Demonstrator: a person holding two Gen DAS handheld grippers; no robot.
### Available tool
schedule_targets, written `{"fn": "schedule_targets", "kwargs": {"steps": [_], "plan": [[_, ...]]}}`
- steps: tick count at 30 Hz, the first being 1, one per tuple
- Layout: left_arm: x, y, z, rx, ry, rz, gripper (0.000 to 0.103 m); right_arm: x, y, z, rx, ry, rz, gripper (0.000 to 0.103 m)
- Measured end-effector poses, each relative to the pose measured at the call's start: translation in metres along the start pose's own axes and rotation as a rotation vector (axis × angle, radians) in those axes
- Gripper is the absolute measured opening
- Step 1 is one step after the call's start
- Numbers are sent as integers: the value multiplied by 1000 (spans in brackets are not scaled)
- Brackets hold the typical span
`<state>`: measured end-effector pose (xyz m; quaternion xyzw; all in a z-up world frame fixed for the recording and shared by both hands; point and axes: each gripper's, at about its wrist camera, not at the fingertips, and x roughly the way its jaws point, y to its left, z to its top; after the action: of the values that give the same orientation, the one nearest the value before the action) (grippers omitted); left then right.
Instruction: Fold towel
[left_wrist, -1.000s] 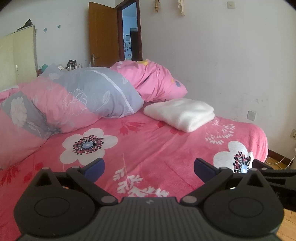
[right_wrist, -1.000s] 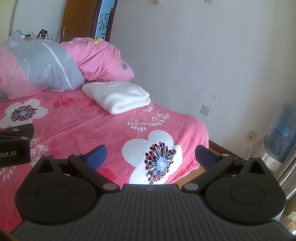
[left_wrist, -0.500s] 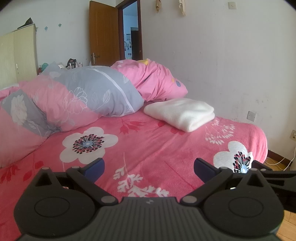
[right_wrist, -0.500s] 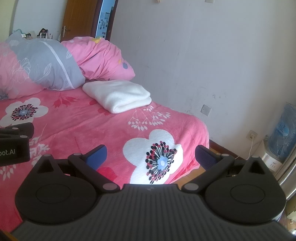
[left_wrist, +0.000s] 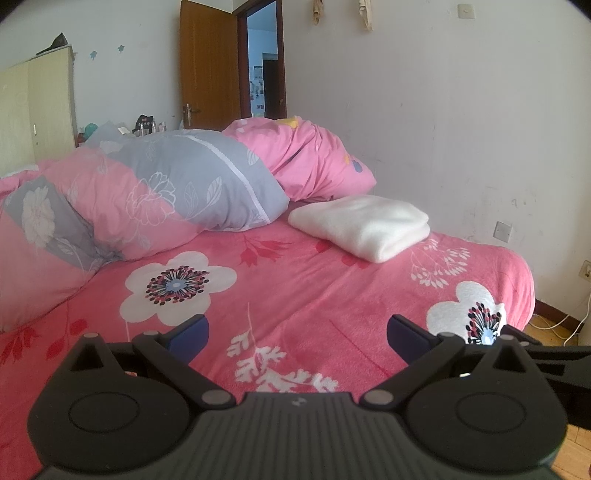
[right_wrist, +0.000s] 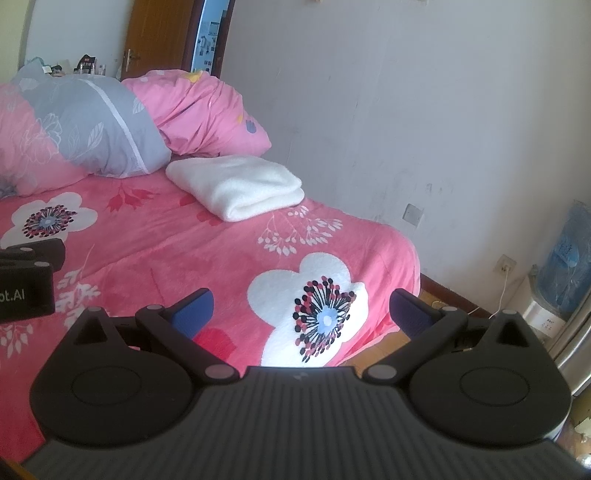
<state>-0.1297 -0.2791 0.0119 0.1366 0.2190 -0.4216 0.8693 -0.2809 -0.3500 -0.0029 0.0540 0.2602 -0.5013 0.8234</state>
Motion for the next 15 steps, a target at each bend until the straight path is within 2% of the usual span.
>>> {"fn": "schedule_targets", "kwargs": {"steps": [15], "plan": [[0,3,-1,-11,5,-6,103,0,1,0,1,1,4,102]]}}
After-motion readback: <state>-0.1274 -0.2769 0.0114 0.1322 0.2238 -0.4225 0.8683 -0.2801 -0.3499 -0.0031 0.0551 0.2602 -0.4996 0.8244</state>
